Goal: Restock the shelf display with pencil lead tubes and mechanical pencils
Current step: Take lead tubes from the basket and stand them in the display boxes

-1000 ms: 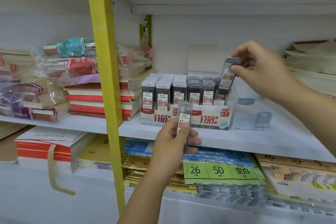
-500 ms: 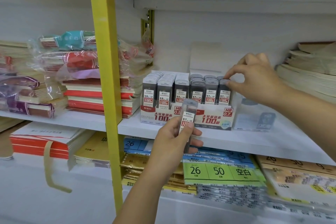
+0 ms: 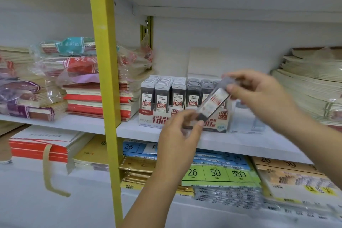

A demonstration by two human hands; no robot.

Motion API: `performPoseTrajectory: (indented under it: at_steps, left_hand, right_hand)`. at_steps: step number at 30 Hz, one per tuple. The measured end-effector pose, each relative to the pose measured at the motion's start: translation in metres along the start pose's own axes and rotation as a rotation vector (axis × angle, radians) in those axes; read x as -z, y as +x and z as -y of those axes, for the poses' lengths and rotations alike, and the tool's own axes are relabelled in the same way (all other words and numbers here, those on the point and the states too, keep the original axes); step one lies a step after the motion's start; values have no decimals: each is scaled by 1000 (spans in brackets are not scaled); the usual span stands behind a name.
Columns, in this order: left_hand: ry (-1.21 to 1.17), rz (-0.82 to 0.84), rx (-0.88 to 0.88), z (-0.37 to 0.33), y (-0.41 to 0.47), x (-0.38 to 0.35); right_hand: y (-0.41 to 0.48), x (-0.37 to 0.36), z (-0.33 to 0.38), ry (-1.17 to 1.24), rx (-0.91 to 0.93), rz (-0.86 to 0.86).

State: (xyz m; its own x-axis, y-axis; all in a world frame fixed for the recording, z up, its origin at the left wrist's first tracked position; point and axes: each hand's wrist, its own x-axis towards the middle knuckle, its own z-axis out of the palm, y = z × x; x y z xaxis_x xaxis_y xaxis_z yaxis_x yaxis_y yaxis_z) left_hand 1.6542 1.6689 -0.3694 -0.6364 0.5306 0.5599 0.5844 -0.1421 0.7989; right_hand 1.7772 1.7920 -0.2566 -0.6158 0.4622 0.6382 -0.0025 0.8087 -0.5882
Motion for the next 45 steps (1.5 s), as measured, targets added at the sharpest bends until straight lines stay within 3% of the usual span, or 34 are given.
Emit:
performPoseTrajectory:
  at_steps: [2, 4, 9, 14, 23, 28, 30, 33, 38, 45]
  left_hand:
    - [304, -137, -204, 2, 2, 4]
    - [476, -141, -299, 5, 5, 6]
    - [672, 15, -338, 15, 7, 1]
    - [689, 5, -370, 21, 8, 0]
    - [639, 24, -382, 26, 7, 4]
    - [468, -70, -379, 22, -21, 9]
    - [434, 23, -332, 26, -45, 7]
    - [484, 320, -254, 51, -93, 6]
    - [612, 731, 126, 136, -198, 12]
    - [529, 750, 803, 240, -306, -2]
  right_hand:
    - [15, 18, -3, -116, 114, -140]
    - [28, 28, -8, -294, 217, -179]
    - [39, 19, -25, -647, 267, -8]
    - [46, 12, -34, -490, 140, 101]
    - [50, 5, -48, -727, 71, 46]
    - [-13, 5, -31, -365, 197, -160]
    - [-58, -1, -31, -120, 137, -114]
    - [-127, -25, -50, 115, -99, 22]
    - [-256, -91, -133, 62, -602, 304]
    - [-398, -170, -226, -121, -1062, 659]
